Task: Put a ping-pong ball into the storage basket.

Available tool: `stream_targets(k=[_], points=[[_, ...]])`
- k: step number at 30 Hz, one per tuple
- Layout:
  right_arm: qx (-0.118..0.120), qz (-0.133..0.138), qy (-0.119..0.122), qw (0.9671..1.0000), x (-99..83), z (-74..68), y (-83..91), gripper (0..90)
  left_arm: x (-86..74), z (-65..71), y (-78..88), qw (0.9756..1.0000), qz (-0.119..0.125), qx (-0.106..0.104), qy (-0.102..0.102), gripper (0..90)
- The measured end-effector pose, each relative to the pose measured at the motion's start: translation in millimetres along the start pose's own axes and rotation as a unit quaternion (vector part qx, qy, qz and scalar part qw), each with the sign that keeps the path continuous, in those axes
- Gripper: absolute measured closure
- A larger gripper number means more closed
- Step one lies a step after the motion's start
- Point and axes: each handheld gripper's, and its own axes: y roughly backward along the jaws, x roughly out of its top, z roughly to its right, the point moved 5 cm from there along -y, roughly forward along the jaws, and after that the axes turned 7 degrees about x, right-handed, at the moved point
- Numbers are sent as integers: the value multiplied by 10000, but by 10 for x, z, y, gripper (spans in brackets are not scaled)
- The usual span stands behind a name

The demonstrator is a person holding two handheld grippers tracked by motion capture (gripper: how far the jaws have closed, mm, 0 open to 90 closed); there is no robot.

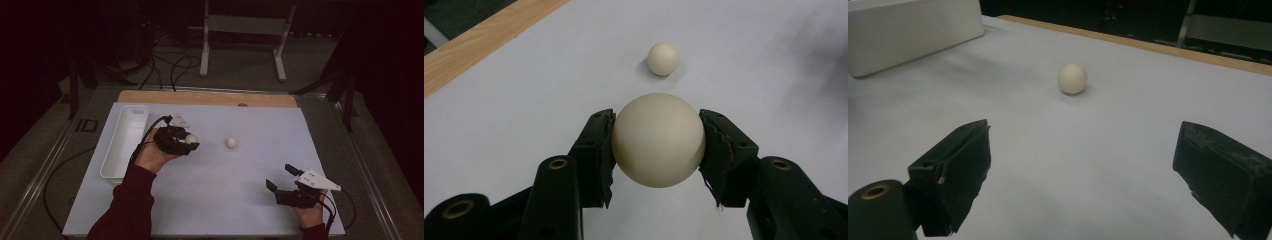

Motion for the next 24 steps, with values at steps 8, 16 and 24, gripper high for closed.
stream_targets(k=[8,16,24], points=[[5,-9,8,10000,-2,-1,-2,81,-20,-63,60,9999,58,61,72,514],[-1,0,0,10000,0,1,-1,81,-28,-125,124,9997,124,135,129,514],[-4,-2,0,10000,0,1,0,81,-43,-189,187,9995,144,213,158,514]])
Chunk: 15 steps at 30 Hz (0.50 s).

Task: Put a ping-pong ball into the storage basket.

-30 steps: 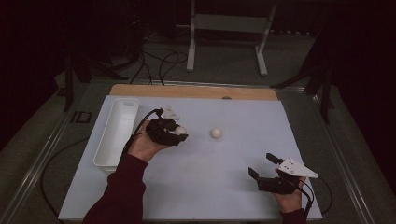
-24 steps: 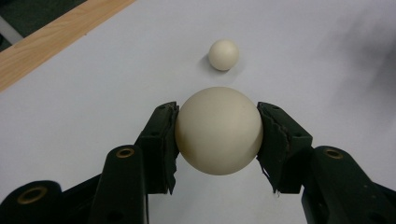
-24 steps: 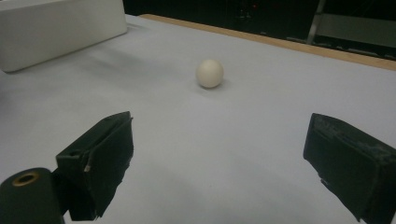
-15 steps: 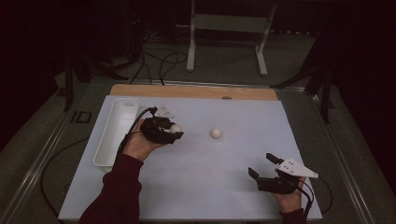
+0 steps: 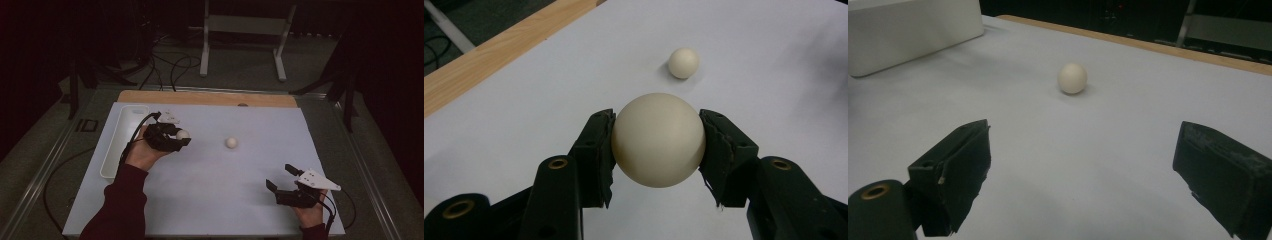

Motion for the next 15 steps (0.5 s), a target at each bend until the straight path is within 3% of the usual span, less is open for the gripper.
stream_targets(k=[15], points=[[1,-17,5,10000,-2,-3,-2,81,-48,-138,117,9998,46,164,84,514]])
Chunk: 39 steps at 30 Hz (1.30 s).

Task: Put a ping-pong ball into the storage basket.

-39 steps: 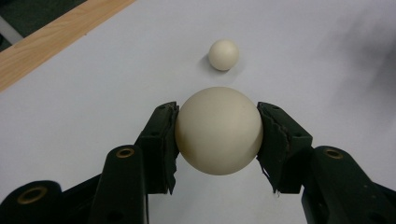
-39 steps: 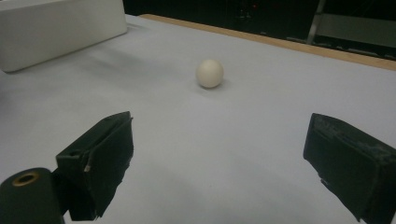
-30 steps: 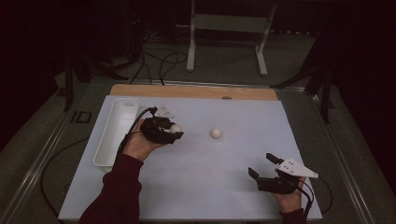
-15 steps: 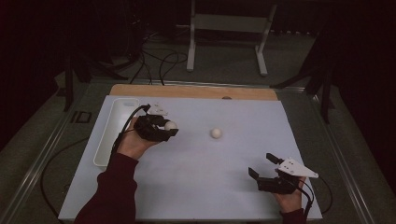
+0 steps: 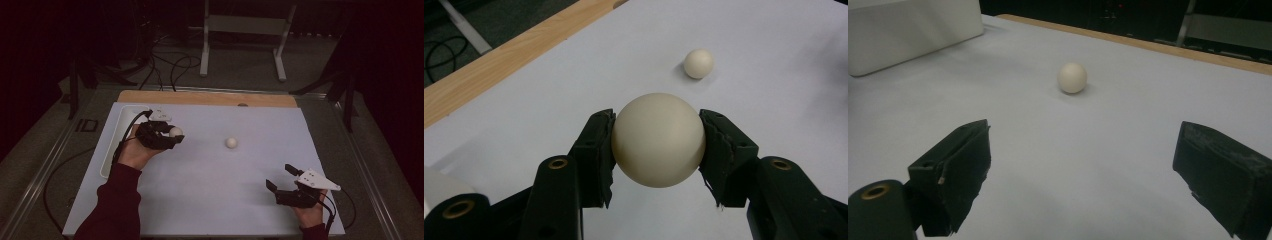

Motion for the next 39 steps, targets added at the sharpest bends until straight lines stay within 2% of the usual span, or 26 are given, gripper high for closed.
stream_targets(k=[12,39], points=[[-6,-4,7,10000,0,0,0,81,-18,-88,78,9999,47,129,-18,514],[14,-23,-12,10000,-4,-4,-8,81,-77,-265,187,9993,92,340,102,514]])
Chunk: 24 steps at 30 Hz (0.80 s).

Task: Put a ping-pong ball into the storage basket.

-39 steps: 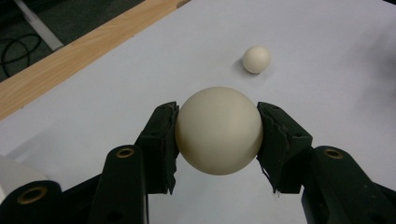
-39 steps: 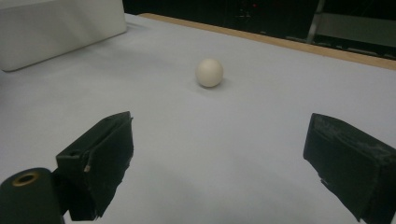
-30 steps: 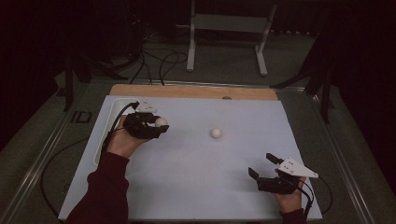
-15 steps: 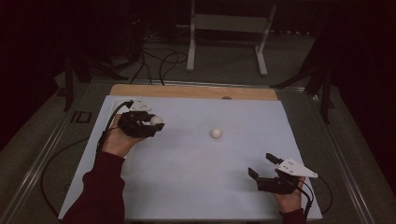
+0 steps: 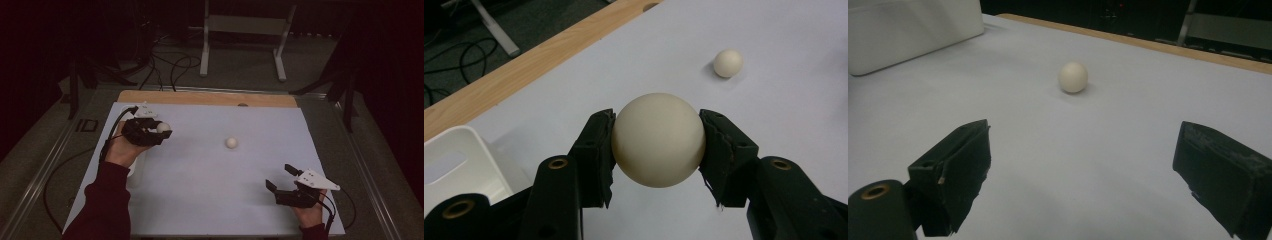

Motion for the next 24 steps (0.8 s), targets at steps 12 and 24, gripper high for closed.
stream_targets(k=[12,24], points=[[-9,4,1,10000,1,1,3,81,-23,-71,41,9999,22,86,49,514],[-15,3,6,10000,0,2,3,81,-49,-147,84,9998,6,192,92,514]])
